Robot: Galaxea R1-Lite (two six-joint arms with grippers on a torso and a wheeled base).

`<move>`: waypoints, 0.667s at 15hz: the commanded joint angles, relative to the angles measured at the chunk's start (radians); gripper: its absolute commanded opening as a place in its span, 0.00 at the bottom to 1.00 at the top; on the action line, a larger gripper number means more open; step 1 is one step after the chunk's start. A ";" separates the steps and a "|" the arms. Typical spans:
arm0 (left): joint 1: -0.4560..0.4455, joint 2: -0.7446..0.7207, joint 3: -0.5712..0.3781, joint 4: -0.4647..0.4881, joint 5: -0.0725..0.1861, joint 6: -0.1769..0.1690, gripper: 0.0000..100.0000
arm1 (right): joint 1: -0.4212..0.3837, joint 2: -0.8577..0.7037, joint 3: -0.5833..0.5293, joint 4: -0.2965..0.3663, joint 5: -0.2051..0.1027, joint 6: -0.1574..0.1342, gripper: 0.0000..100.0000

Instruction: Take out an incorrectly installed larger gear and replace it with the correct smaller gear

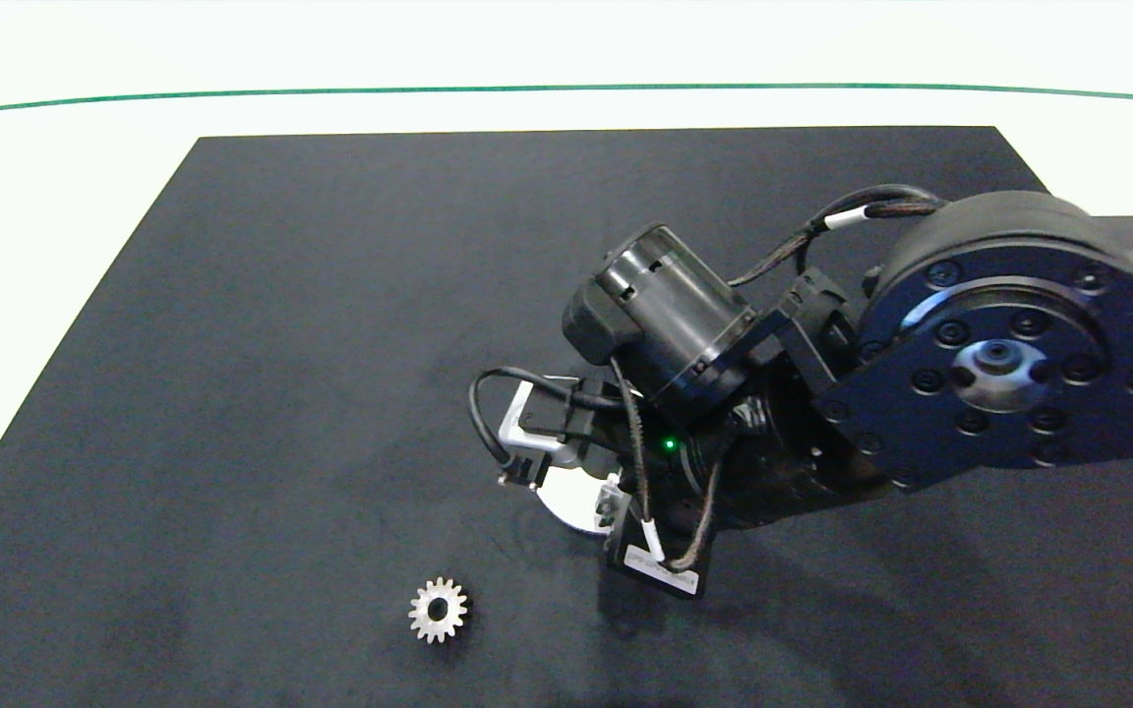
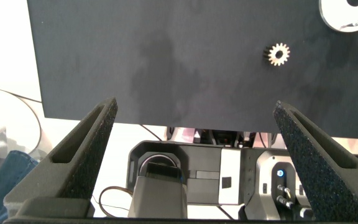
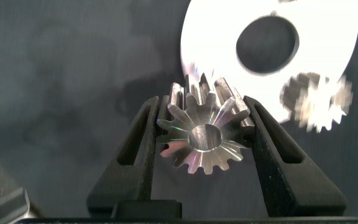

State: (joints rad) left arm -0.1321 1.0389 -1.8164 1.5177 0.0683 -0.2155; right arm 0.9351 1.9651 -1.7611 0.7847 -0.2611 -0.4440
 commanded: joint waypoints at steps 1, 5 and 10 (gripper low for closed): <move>0.000 0.000 0.002 0.009 0.001 -0.001 1.00 | -0.006 -0.138 0.130 0.004 -0.007 -0.004 0.00; 0.005 0.000 0.003 0.009 0.002 -0.002 1.00 | -0.070 -0.290 0.394 -0.064 -0.003 -0.001 0.00; 0.002 -0.017 0.006 0.012 0.002 -0.001 1.00 | -0.176 -0.381 0.678 -0.252 0.003 0.007 0.00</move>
State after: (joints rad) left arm -0.1302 1.0266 -1.8102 1.5206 0.0700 -0.2149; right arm 0.8049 1.6400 -1.1743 0.5728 -0.2602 -0.4381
